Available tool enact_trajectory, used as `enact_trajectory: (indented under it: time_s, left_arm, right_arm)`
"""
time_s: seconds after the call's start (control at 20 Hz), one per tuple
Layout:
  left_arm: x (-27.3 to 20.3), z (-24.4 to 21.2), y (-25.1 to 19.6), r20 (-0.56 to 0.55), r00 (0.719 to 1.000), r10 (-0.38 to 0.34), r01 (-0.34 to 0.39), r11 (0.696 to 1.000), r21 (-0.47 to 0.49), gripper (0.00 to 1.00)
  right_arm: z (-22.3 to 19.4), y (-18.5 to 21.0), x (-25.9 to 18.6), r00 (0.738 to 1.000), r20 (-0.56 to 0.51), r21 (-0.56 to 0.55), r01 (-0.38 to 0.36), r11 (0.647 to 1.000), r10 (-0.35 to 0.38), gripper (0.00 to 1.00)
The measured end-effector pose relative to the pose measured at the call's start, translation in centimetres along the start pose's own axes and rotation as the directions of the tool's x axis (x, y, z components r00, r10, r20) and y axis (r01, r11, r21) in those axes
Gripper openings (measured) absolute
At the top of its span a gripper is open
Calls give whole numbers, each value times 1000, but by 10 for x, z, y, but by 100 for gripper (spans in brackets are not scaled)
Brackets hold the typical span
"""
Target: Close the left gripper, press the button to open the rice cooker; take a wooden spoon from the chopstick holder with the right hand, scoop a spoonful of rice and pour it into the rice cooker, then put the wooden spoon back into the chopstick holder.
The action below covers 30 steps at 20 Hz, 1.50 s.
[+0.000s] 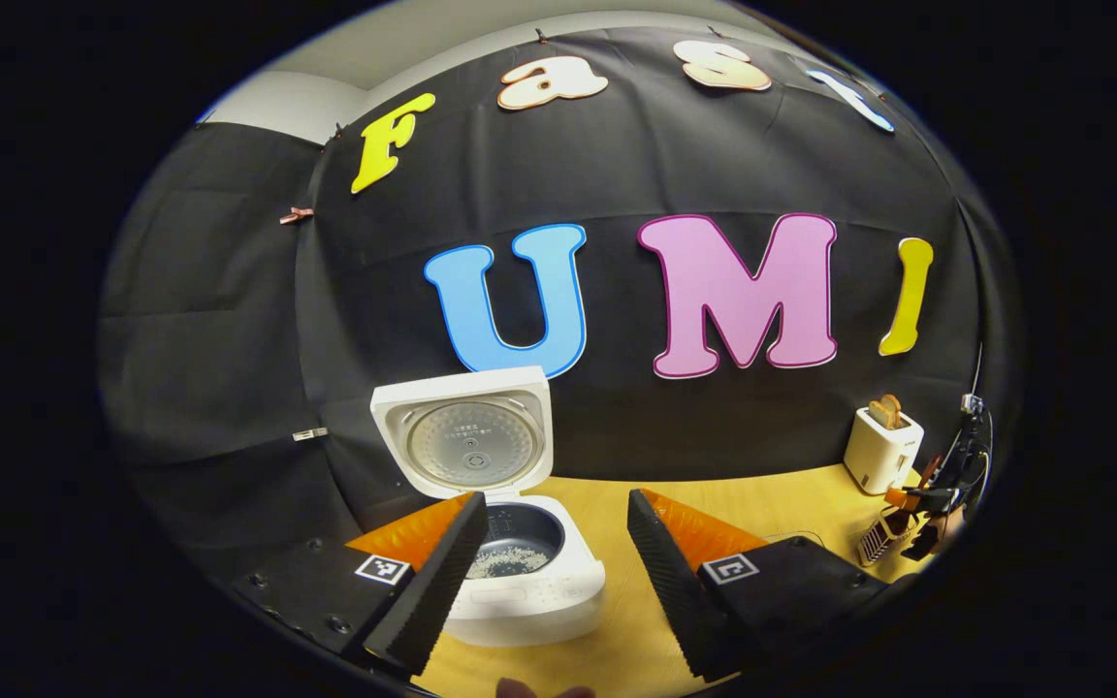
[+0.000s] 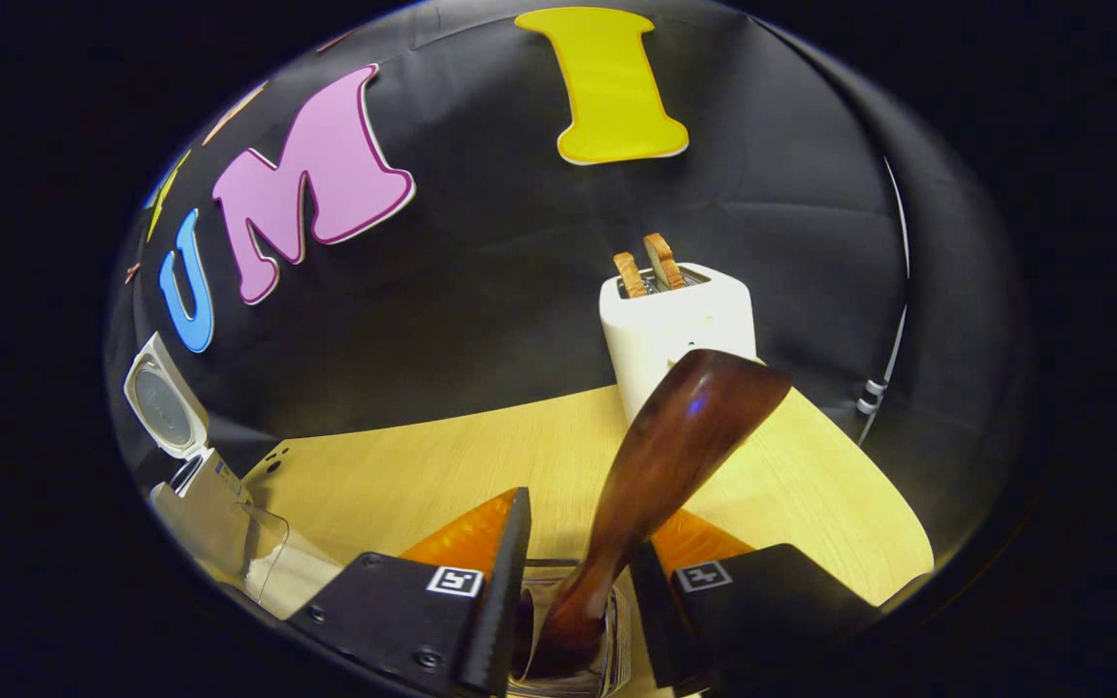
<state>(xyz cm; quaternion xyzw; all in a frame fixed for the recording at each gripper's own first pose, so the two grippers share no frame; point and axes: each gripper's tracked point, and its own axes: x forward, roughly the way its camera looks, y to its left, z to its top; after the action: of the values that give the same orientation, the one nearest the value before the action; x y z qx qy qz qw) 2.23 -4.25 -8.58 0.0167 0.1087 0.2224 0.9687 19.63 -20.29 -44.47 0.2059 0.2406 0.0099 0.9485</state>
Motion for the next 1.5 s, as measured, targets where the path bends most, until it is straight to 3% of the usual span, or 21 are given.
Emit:
enact_trajectory:
  time_s: [0.1, 0.15, 0.2, 0.6, 0.8, 1.0, 1.25, 1.5]
  left_arm:
    - [1, -1, 1, -3, 1000, 2, -2, 1000, 4, 94]
    - [2, 1, 0, -2, 1000, 2, -2, 1000, 5, 94]
    - [3, 0, -1, 0, 1000, 1, -1, 1000, 6, 94]
    - [6, 2, -5, 8, 1000, -18, 18, 1000, 12, 94]
    - [7, 1, 2, 15, 999, -29, 29, 1000, -1, 94]
    - [14, 5, 12, 33, 998, -47, 48, 998, -28, 94]
    - [20, 5, 31, 55, 996, -64, 68, 996, -63, 94]
    - [25, 5, 58, 79, 993, -84, 90, 992, -83, 94]
  right_arm:
    - [3, -4, -2, 1000, 4, 3, 25, 1000, -25, 23]
    - [5, -4, -6, 1000, 10, 0, 27, 1000, -27, 31]
    - [1, -1, 1, 1000, 13, -2, 17, 1000, -17, 32]
    - [12, 12, -14, 999, 30, -7, -25, 1000, 25, 20]
    - [47, 12, -28, 994, 104, 74, -23, 997, 15, 20]
    - [79, 18, -45, 988, 157, 41, -3, 999, -3, 19]
    - [116, 53, -77, 976, 217, 22, -16, 1000, 11, 19]
    - [130, 131, -103, 966, 235, 30, -118, 993, 108, 20]
